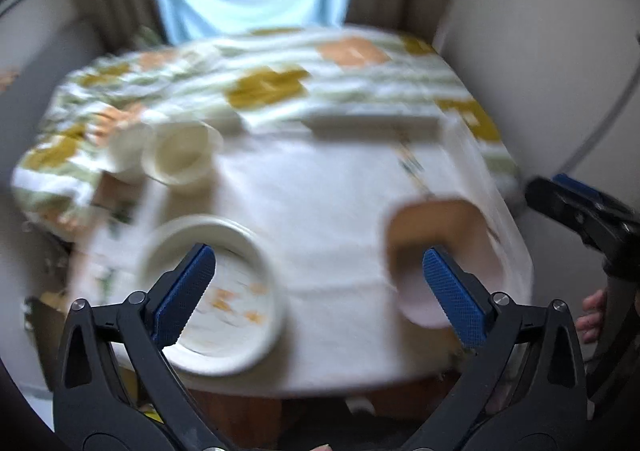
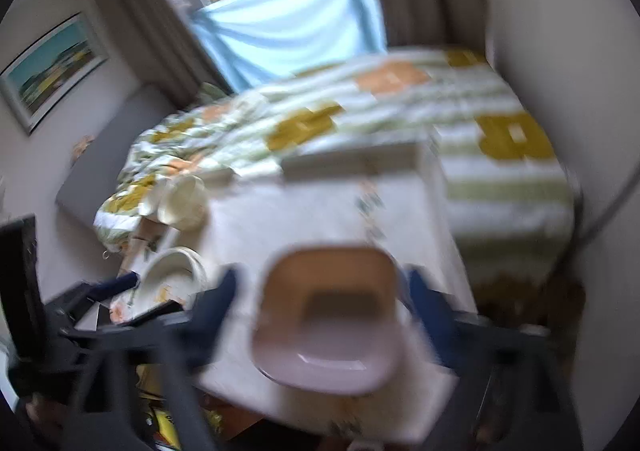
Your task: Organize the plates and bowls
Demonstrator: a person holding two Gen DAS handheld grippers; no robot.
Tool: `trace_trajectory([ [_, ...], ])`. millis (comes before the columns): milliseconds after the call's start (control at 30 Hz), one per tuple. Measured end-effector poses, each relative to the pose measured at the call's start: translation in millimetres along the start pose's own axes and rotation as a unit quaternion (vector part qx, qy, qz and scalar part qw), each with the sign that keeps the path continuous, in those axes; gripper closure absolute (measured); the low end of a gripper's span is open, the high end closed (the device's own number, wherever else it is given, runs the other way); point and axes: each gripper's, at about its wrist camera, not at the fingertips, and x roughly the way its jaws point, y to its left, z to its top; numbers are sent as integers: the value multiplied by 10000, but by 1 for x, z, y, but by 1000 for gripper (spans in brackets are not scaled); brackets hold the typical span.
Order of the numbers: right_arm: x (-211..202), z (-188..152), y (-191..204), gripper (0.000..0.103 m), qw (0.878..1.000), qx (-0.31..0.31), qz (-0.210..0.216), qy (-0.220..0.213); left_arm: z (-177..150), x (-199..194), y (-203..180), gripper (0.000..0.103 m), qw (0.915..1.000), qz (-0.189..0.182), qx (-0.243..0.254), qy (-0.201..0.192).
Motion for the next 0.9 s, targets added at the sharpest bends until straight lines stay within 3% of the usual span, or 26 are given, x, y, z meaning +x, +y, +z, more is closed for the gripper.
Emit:
trace_trajectory([
  [100,13,19,33,0,9992,-200,341,-38,14,-6,43,0,9990,47,-447,-71],
  [267,58,44,84,0,9961,-471,660,341,30,7,122,0,9937,61,-1116,22],
  [500,136,63,140,0,9936,-494,596,820,46,51,214,0,9859,-107,-1624,392],
  [700,219,72,165,1,9895,-232,456,1349,62,121,264,1,9794,-392,-1789,847],
  [767,249,72,167,7,9872,-103,403,1541,64,149,276,6,9758,-529,-1844,1053],
  [833,277,68,168,23,9839,64,370,1747,66,177,282,17,9732,-693,-1765,1300],
  [900,297,65,168,33,9812,240,350,1882,67,199,283,34,9720,-800,-1646,1473],
])
